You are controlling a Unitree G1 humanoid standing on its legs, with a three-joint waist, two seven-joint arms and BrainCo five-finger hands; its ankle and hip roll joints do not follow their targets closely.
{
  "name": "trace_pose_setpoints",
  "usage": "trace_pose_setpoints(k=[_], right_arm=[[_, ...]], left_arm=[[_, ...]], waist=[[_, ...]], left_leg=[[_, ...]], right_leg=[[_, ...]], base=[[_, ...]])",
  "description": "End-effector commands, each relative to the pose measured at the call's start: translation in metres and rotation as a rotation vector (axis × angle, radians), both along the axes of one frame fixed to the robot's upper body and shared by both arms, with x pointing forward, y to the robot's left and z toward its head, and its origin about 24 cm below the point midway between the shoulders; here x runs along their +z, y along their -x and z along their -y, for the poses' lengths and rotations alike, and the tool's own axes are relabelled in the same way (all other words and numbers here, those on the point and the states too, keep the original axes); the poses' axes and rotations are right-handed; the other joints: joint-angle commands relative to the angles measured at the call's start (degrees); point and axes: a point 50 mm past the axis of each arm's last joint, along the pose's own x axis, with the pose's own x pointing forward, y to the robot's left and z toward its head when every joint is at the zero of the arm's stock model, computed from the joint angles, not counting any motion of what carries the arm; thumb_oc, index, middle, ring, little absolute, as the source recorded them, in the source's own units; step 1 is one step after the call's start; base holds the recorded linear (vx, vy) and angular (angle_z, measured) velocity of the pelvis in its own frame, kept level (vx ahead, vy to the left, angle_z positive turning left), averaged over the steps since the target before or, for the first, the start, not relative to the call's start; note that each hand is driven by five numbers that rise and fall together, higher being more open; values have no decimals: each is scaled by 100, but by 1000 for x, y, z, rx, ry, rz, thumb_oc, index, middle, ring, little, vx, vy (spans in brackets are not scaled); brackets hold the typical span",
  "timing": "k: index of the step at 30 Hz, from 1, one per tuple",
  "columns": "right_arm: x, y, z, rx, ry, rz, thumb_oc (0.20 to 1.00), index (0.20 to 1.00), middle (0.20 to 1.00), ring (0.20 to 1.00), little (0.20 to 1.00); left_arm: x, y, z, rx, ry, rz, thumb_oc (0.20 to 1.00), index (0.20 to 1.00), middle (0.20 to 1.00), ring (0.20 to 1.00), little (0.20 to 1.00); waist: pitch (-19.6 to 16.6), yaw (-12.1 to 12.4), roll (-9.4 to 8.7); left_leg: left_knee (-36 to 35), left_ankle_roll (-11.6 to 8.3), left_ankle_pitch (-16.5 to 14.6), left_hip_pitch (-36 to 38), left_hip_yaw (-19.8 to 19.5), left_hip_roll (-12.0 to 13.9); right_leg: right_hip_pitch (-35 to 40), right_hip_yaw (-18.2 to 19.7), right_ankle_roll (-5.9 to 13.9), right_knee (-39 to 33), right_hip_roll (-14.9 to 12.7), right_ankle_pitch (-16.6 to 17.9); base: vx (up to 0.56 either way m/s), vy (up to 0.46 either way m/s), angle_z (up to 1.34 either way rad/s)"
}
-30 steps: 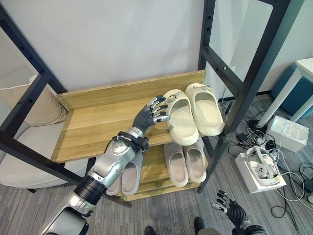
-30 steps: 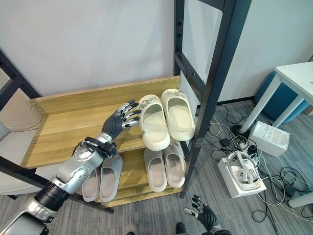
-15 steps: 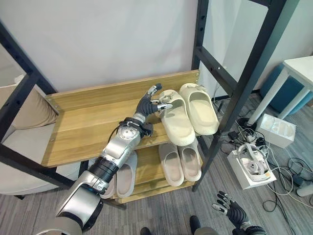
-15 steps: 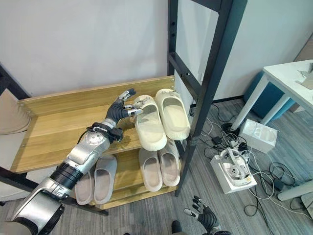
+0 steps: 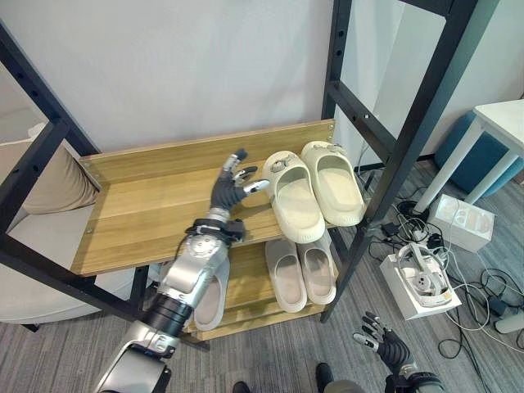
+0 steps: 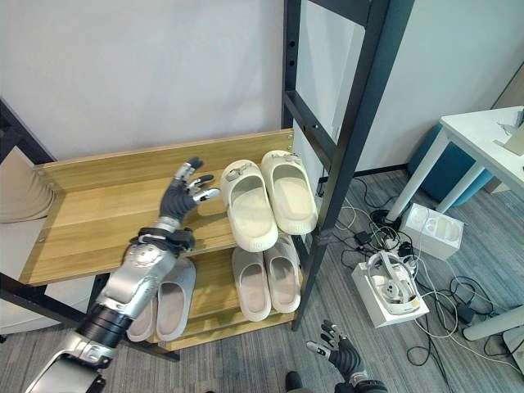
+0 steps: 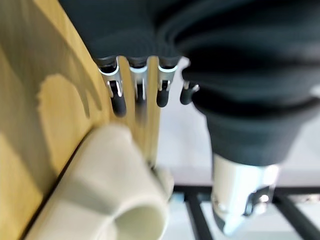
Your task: Arrange the slippers neatly on the shoe rack.
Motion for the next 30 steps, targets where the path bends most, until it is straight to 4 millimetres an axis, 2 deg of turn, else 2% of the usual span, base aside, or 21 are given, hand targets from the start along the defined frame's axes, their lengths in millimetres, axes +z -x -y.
trace_pose_setpoints(k=[1, 4, 5, 6, 7, 10, 14, 15, 16, 17, 19, 20, 23, 24, 25, 26, 27, 28, 30], right_arm=[[13, -14, -4, 22, -48, 107, 1000, 1000, 1000, 1000, 1000], [11, -14, -7, 42, -68, 100, 1000, 1000, 1000, 1000, 1000], [9, -14, -12, 57, -86, 96, 1000, 1000, 1000, 1000, 1000], [9, -15, -15, 63, -95, 95, 1000, 1000, 1000, 1000, 1000], [9, -15, -15, 63, -95, 94, 1000, 1000, 1000, 1000, 1000], [8, -22, -28, 79, -134, 108, 1000, 1000, 1000, 1000, 1000], [11, -30, -34, 117, -144, 124, 1000, 1000, 1000, 1000, 1000], [12, -31, -37, 136, -146, 126, 1000, 1000, 1000, 1000, 1000], [13, -33, -36, 156, -140, 130, 1000, 1000, 1000, 1000, 1000], [14, -33, -36, 175, -138, 132, 1000, 1000, 1000, 1000, 1000], [15, -36, -34, 233, -104, 134, 1000, 1000, 1000, 1000, 1000], [15, -36, -35, 234, -104, 134, 1000, 1000, 1000, 1000, 1000], [14, -37, -32, 238, -96, 130, 1000, 1000, 1000, 1000, 1000], [14, -37, -32, 239, -97, 129, 1000, 1000, 1000, 1000, 1000], [14, -37, -32, 239, -93, 128, 1000, 1000, 1000, 1000, 1000], [14, -38, -31, 238, -91, 128, 1000, 1000, 1000, 1000, 1000], [15, -38, -28, 225, -85, 127, 1000, 1000, 1000, 1000, 1000], [15, -38, -28, 226, -85, 126, 1000, 1000, 1000, 1000, 1000], [14, -38, -25, 210, -77, 123, 1000, 1000, 1000, 1000, 1000]], left_arm=[[71, 3, -1, -34, -4, 352, 1000, 1000, 1000, 1000, 1000], [95, 25, 9, -169, 44, 494, 1000, 1000, 1000, 1000, 1000], [110, 42, 17, -269, 93, 583, 1000, 1000, 1000, 1000, 1000], [114, 49, 20, -308, 116, 610, 1000, 1000, 1000, 1000, 1000], [114, 49, 20, -309, 116, 609, 1000, 1000, 1000, 1000, 1000], [121, 74, 36, -488, 164, 672, 1000, 1000, 1000, 1000, 1000], [109, 99, 62, -779, 118, 610, 1000, 1000, 1000, 1000, 1000], [88, 102, 71, -890, 148, 476, 1000, 1000, 1000, 1000, 1000], [74, 104, 74, -967, -13, 415, 1000, 1000, 1000, 1000, 1000], [62, 106, 76, -1029, -56, 340, 1000, 1000, 1000, 1000, 1000], [-4, 113, 56, -1052, -160, 4, 1000, 1000, 1000, 1000, 1000], [-5, 113, 55, -1052, -160, 3, 1000, 1000, 1000, 1000, 1000], [-38, 119, 43, -1029, -225, -150, 1000, 1000, 1000, 1000, 1000], [-43, 120, 40, -1017, -238, -172, 1000, 1000, 1000, 1000, 1000], [-60, 123, 34, -983, -232, -252, 1000, 1000, 1000, 1000, 1000], [-66, 123, 30, -963, -248, -276, 1000, 1000, 1000, 1000, 1000], [-86, 126, 18, -890, -300, -353, 1000, 1000, 1000, 1000, 1000], [-87, 126, 18, -889, -300, -353, 1000, 1000, 1000, 1000, 1000], [-106, 129, 5, -798, -319, -433, 1000, 1000, 1000, 1000, 1000]], waist=[[57, 63, -126], [27, 141, -168], [8, 204, -197], [-5, 230, -211], [-7, 229, -212], [-32, 365, -272], [-35, 483, -301], [-16, 508, -298], [-16, 519, -276], [-11, 520, -265], [-7, 543, -239], [-11, 541, -241], [-6, 534, -236], [-11, 533, -233], [-9, 526, -233], [-15, 520, -226], [-16, 510, -229], [-19, 507, -226], [-17, 509, -222]], left_leg=[[4, -253, -403, 380, -347, 229], [4, -242, -415, 369, -378, 216], [4, -235, -427, 362, -393, 210], [4, -229, -435, 362, -401, 205], [4, -228, -436, 362, -401, 204], [4, -195, -459, 349, -466, 175], [4, -149, -490, 339, -541, 126], [4, -136, -499, 341, -552, 113], [4, -121, -517, 352, -555, 95], [4, -112, -526, 361, -546, 83], [4, -73, -564, 410, -502, 41], [4, -73, -565, 411, -501, 41], [4, -53, -584, 431, -477, 24], [4, -48, -591, 441, -469, 20], [4, -41, -596, 453, -460, 18], [4, -37, -600, 465, -447, 16], [4, -25, -609, 487, -424, 10], [4, -25, -610, 489, -421, 10], [4, -16, -609, 498, -410, 4]], right_leg=[[-57, -365, 310, 4, -112, -106], [-46, -407, 326, 4, -137, -99], [-36, -433, 338, 4, -155, -98], [-32, -440, 342, 4, -161, -104], [-32, -440, 342, 4, -161, -104], [1, -511, 355, 4, -194, -103], [44, -575, 380, 4, -224, -110], [55, -591, 382, 4, -237, -110], [63, -580, 388, 4, -250, -109], [60, -571, 401, 4, -260, -100], [76, -527, 418, 4, -287, -90], [77, -525, 418, 4, -287, -91], [82, -485, 424, 4, -295, -80], [84, -479, 426, 4, -296, -76], [79, -456, 425, 4, -298, -69], [81, -442, 423, 4, -297, -70], [76, -412, 418, 4, -292, -66], [76, -410, 418, 4, -292, -66], [72, -390, 410, 4, -288, -63]], base=[[6, 44, 3], [10, 42, 6], [10, 49, 8], [8, 34, 4], [11, 18, 13], [11, 33, 13], [6, 48, 9], [13, 77, 22], [12, 81, 18], [16, 109, 8], [15, 104, -5], [14, 54, -4], [5, 23, 1], [0, 0, 0], [0, 0, 0], [8, 25, -13], [5, 15, -18], [-2, 16, -20], [-9, 12, -10]])
